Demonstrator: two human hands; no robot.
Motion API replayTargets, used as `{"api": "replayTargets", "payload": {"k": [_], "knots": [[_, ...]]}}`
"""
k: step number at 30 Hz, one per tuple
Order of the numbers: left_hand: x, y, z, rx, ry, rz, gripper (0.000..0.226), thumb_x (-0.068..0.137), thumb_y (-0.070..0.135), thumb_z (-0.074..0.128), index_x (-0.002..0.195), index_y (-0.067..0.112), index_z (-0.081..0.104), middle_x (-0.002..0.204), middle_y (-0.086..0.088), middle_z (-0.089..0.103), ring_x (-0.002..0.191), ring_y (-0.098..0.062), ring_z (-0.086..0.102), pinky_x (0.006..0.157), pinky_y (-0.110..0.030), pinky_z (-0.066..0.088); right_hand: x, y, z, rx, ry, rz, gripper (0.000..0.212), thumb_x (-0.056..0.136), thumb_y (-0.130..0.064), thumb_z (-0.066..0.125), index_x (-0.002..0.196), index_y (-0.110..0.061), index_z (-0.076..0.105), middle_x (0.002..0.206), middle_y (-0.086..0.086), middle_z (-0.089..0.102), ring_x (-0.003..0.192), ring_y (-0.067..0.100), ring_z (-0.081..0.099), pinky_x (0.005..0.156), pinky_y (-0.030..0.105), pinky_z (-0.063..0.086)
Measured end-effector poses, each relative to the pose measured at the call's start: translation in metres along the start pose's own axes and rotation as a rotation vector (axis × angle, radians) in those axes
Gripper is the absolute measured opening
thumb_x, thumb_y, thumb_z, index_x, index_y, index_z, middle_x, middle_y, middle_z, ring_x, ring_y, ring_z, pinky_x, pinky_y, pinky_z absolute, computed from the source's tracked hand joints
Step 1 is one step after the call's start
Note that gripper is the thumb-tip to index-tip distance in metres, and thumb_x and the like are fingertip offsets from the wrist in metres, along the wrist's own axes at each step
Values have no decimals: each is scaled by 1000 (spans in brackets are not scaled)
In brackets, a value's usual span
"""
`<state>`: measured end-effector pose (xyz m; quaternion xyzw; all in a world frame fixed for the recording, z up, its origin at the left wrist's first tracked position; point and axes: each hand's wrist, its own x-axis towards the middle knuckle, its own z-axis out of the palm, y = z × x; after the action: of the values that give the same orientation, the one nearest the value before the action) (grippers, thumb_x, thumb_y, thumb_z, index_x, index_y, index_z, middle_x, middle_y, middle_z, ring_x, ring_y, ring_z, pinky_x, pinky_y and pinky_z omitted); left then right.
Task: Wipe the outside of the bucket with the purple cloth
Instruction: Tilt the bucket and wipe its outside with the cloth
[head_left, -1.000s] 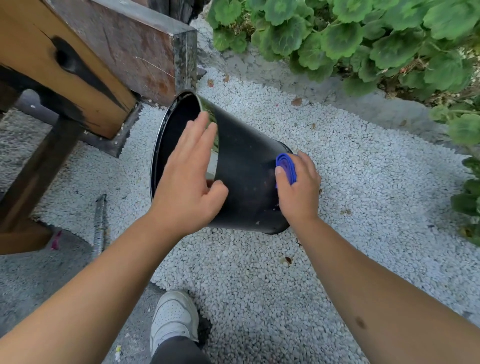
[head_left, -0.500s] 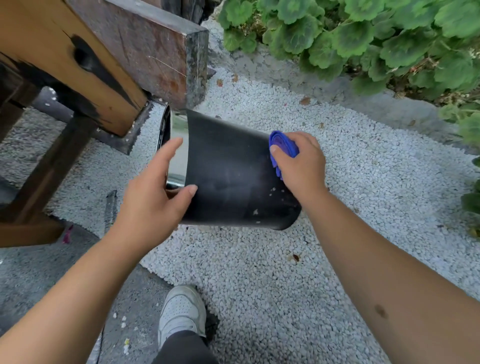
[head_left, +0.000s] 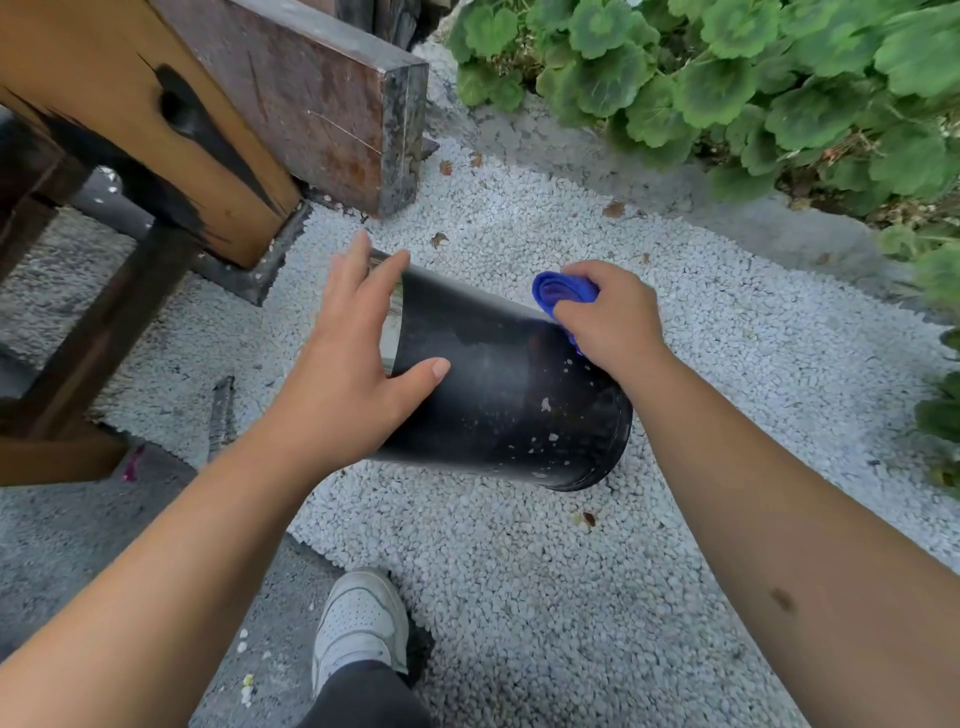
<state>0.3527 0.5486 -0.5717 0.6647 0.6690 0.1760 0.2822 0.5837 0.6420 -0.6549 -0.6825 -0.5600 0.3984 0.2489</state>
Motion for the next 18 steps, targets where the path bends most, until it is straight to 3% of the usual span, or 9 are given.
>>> {"api": "replayTargets", "payload": {"k": [2, 4, 6, 8, 11, 12, 14, 16, 18], "knots": [[1, 3, 1, -12, 0, -6, 89, 86, 38, 72, 156, 32, 17, 166, 11, -2, 153, -17, 11, 120, -48, 24, -6, -26, -6, 154, 103, -80, 31, 74, -14, 65, 100, -31, 66, 93, -13, 65, 83, 7, 61, 59, 14, 47], [5, 7, 1, -9, 23, -21, 87, 85, 38, 69, 156, 25, 21, 167, 4, 5, 152, -18, 16, 120, -44, 23, -19, -64, -6, 256, 85, -253, 33, 68, -17, 62, 94, -37, 65, 86, -20, 64, 79, -1, 60, 64, 14, 47], [10, 14, -2, -94, -2, -20, 78, 80, 30, 58, 151, 10, 32, 163, -13, 21, 150, -27, 22, 120, -49, 23, -38, -96, -1, 223, -37, -399, 34, 63, -26, 57, 93, -41, 64, 81, -19, 66, 77, 4, 62, 71, 26, 54], [16, 18, -3, -216, -53, 27, 57, 77, 19, 50, 130, -1, 48, 144, -27, 39, 138, -46, 33, 112, -62, 26, -57, -109, 7, 46, -141, -507, 36, 65, -38, 56, 100, -41, 65, 87, -14, 64, 83, 15, 60, 75, 37, 53], [18, 16, 0, -218, -103, 29, 47, 80, 17, 43, 119, -8, 50, 138, -35, 36, 135, -54, 29, 109, -67, 25, -66, -102, 22, -56, -176, -498, 34, 78, -53, 58, 106, -36, 67, 119, -8, 54, 119, 23, 41, 104, 46, 36], [17, 14, 1, -193, -97, 37, 54, 78, 19, 41, 123, -12, 48, 141, -35, 35, 137, -53, 26, 110, -65, 24, -66, -98, 24, -3, -177, -464, 35, 80, -55, 61, 106, -34, 67, 132, -4, 50, 129, 23, 35, 111, 47, 28], [15, 13, 2, -176, -41, 36, 67, 75, 19, 40, 136, -11, 40, 154, -23, 31, 146, -41, 19, 120, -52, 17, -62, -90, 28, 18, -144, -432, 36, 81, -56, 63, 107, -32, 66, 141, 1, 46, 131, 24, 40, 111, 44, 31], [12, 15, 3, -183, 48, -8, 81, 76, 21, 39, 153, 3, 25, 157, 5, 19, 149, -10, 12, 119, -21, 8, -57, -77, 32, -22, -82, -430, 38, 81, -56, 62, 107, -30, 67, 134, 1, 51, 121, 25, 50, 103, 42, 40], [13, 14, 4, -191, 100, -49, 81, 77, 23, 38, 156, 11, 21, 156, 11, 17, 145, 0, 12, 114, -12, 7, -50, -59, 30, -38, -37, -385, 43, 79, -61, 55, 106, -29, 68, 126, -5, 53, 112, 25, 54, 98, 40, 44]]}}
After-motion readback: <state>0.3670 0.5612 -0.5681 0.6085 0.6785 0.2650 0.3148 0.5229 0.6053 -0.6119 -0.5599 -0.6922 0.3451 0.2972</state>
